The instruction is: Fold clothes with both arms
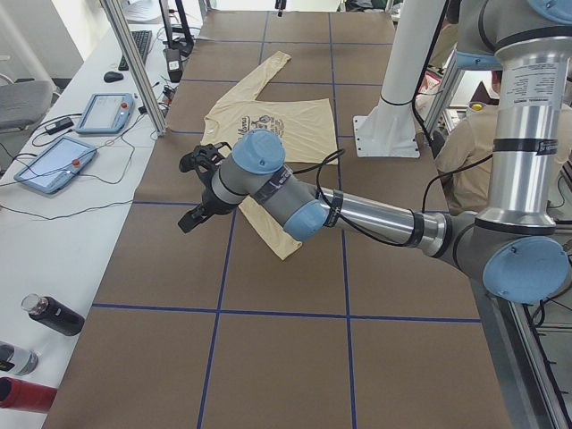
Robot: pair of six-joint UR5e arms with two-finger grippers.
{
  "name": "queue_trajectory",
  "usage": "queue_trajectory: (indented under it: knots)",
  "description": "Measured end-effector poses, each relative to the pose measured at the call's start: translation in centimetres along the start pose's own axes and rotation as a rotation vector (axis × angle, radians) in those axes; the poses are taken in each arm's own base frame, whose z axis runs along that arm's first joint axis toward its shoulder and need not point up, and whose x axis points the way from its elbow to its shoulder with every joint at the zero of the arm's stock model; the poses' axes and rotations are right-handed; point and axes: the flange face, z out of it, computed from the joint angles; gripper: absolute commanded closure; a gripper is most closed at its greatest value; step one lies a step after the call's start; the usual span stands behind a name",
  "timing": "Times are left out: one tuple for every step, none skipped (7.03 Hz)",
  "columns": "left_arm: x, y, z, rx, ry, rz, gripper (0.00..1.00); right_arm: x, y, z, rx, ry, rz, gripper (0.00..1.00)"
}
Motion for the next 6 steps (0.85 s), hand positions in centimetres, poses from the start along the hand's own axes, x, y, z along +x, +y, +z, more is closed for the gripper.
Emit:
queue_trajectory:
  knots:
    - [0.1,0.0,0.1,0.000,0.002,0.003,0.00,-0.3,1.5,3.7,0.028,-0.013,0.032,0.02]
    - [0.2,0.1,0.2,0.000,0.003,0.004,0.00,-0.9,3.0,7.3,0.057,-0.011,0.060,0.07]
    - [0.2,0.1,0.2,-0.001,0.004,0.005,0.00,-1.5,4.5,10.4,0.084,0.006,0.072,0.13]
    - [0.3,0.1,0.3,-0.002,0.006,0.005,0.00,-1.5,5.7,12.7,0.098,0.031,0.072,0.17]
    - [0.3,0.1,0.4,-0.003,0.007,0.005,0.00,-1.3,6.4,14.2,0.101,0.052,0.070,0.23]
    - [0.3,0.1,0.5,-0.004,0.007,0.005,0.00,-1.0,6.8,15.0,0.097,0.064,0.069,0.30]
